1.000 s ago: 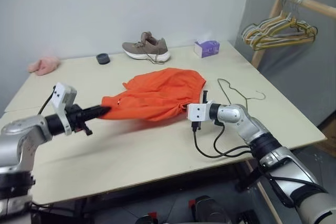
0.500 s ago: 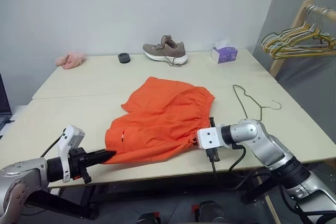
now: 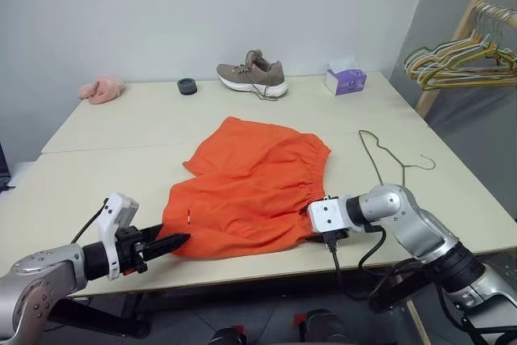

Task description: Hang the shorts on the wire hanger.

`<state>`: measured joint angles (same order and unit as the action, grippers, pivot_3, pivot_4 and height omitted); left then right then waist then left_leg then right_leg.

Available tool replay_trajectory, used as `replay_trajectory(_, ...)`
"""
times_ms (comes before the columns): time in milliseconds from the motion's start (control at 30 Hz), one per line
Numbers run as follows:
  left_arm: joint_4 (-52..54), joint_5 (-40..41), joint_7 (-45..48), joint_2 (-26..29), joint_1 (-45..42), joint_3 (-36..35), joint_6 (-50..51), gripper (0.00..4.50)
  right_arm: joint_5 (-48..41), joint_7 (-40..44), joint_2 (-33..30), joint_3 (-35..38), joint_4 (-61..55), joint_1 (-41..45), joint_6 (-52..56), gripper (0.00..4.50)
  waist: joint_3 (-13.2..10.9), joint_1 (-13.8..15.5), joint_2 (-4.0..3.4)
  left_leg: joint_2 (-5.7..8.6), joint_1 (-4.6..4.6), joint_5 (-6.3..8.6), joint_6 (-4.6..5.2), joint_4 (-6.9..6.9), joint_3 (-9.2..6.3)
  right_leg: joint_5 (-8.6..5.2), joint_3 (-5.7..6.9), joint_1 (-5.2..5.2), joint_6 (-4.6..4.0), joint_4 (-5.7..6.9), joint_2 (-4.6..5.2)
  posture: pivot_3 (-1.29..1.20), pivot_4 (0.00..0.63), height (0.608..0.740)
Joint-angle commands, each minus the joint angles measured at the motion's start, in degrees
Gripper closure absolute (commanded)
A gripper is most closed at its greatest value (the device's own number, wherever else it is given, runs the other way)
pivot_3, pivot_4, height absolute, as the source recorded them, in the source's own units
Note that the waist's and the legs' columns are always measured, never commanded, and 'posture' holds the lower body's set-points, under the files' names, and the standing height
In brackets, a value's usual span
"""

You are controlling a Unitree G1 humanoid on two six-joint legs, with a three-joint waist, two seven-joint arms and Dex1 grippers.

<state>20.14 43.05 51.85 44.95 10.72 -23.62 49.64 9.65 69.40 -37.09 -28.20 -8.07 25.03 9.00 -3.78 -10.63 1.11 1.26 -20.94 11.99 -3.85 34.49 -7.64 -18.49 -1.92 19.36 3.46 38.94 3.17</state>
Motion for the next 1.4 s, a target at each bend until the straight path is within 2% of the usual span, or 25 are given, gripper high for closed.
replay_trajectory(33, 3.39, 3.46, -2.19, -0.62, -1.92, -3.95, -0.14, 0.89, -4.76, 2.4, -0.69, 2.48, -4.01, -0.67, 2.16, 0.17, 0.0, 0.02, 0.01, -0.01, 0.0, 0.01, -0.01, 0.0, 0.0, -0.01, 0.01, 0.0, -0.02, 0.0, -0.01, -0.17, 0.0, 0.74)
replay_trajectory(67, 4.1, 4.3, -2.52, -0.83, -2.04, -4.35, -0.04, 0.61, -6.22, 3.04, -1.07, 3.12, -4.72, -0.93, 3.24, 0.0, 0.0, -0.01, 0.0, 0.0, 0.01, 0.02, -0.03, 0.0, 0.0, -0.01, 0.0, -0.01, -0.02, 0.0, -0.01, -0.17, 0.0, 0.74)
replay_trajectory(133, 5.1, 5.4, -3.01, -1.06, -2.19, -4.79, -0.14, 0.04, -8.39, 3.72, -1.66, 4.09, -5.76, -1.22, 4.78, 0.0, -0.01, -0.1, -0.01, 0.0, 0.01, 0.03, -0.04, 0.0, 0.02, -0.02, -0.02, -0.03, -0.04, 0.01, -0.02, -0.17, 0.0, 0.74)
replay_trajectory(300, 7.77, 9.17, -2.01, 0.54, -3.28, -4.96, 0.14, 0.01, -14.61, 4.28, -3.17, 8.39, -7.61, -1.9, 10.42, 0.0, -0.01, 0.02, 0.01, 0.02, 0.03, 0.03, -0.04, 0.02, 0.05, -0.08, -0.03, -0.02, -0.14, 0.0, -0.06, -0.18, 0.0, 0.74)
replay_trajectory(567, 11.62, 10.39, 5.69, 8.27, 2.26, -1.88, 2.43, 0.01, -17.09, 0.1, -3.53, 12.7, -6.59, -3.61, 11.08, 0.0, -0.08, -0.31, -0.09, 0.01, 0.02, 0.1, -0.07, -0.02, 0.25, -0.25, -0.12, 0.01, -0.41, -0.02, -0.09, -0.2, 0.0, 0.74)
replay_trajectory(767, 9.43, -2.42, 10.2, 15.78, 9.03, 1.35, -4.77, 0.01, -17.25, 0.98, -4.26, 12.06, -6.74, -4.69, 10.15, 0.0, -0.12, -0.45, -0.14, -0.01, 0.02, 0.11, -0.07, -0.15, 0.38, -0.3, -0.12, 0.14, -0.5, -0.02, -0.13, -0.19, 0.0, 0.74)
replay_trajectory(833, 6.73, -9.99, 11.13, 18.69, 10.89, 2.43, -11.22, 0.01, -17.61, 1.39, -4.39, 11.98, -6.81, -4.69, 10.41, 0.0, -0.14, -0.43, -0.16, -0.02, 0.02, 0.11, -0.07, -0.2, 0.45, -0.3, -0.14, 0.2, -0.51, -0.01, -0.13, -0.19, 0.0, 0.74)
replay_trajectory(1067, -2.4, -4.41, 7.21, 12.58, -0.58, -7.18, -11.64, 0.01, -18.07, 2.61, -5.1, 11.42, -5.95, -4.29, 9.88, 0.0, -0.22, 0.0, -0.17, -0.07, -0.01, 0.11, -0.07, -0.22, 0.48, -0.31, -0.1, 0.23, -0.52, -0.01, -0.12, -0.18, 0.0, 0.74)
replay_trajectory(1233, -5.17, 8.49, 1.26, 5.63, -10.34, -16.46, -7.11, 0.01, -18.39, 2.92, -5.11, 11.29, -5.66, -4.16, 9.67, 0.0, -0.16, 0.01, -0.01, -0.09, -0.06, 0.12, -0.06, -0.28, 0.37, -0.17, -0.11, 0.29, -0.13, -0.02, -0.11, -0.17, 0.0, 0.74)
replay_trajectory(1300, -3.98, 10.05, -0.76, 4.13, -11.56, -15.93, -6.04, 0.01, -18.08, 1.59, -4.05, 11.65, -4.84, -3.61, 9.23, 0.0, -0.16, -0.01, -0.01, -0.08, -0.07, 0.13, -0.07, -0.28, 0.34, -0.17, -0.14, 0.27, -0.12, -0.03, -0.11, -0.17, 0.0, 0.74)
replay_trajectory(1400, -0.09, 7.31, -0.42, 4.38, -8.93, -9.97, -5.88, 0.01, -17.9, -1.38, -2.25, 12.84, -3.39, -2.33, 10.16, 0.0, -0.16, -0.22, -0.01, -0.02, -0.06, 0.13, -0.07, -0.28, 0.43, -0.15, -0.18, 0.17, -0.05, -0.03, -0.1, -0.18, 0.0, 0.74)
